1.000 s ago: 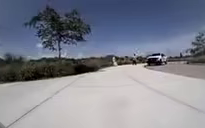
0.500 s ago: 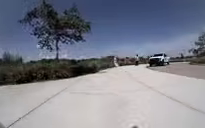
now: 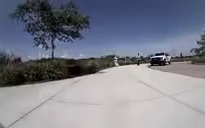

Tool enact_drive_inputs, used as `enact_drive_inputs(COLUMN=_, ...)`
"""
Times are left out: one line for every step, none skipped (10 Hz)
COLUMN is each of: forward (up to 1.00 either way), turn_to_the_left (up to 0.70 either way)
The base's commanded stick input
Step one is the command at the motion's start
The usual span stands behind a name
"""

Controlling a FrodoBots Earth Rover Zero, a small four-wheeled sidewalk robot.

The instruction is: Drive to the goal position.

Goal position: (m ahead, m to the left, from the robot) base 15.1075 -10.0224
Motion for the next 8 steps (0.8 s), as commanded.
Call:
enact_drive_inputs(forward=0.85, turn_to_the_left=0.0)
enact_drive_inputs(forward=0.85, turn_to_the_left=-0.13)
enact_drive_inputs(forward=0.85, turn_to_the_left=-0.34)
enact_drive_inputs(forward=0.85, turn_to_the_left=-0.34)
enact_drive_inputs(forward=0.85, turn_to_the_left=-0.15)
enact_drive_inputs(forward=0.85, turn_to_the_left=0.0)
enact_drive_inputs(forward=0.85, turn_to_the_left=0.0)
enact_drive_inputs(forward=0.85, turn_to_the_left=0.0)
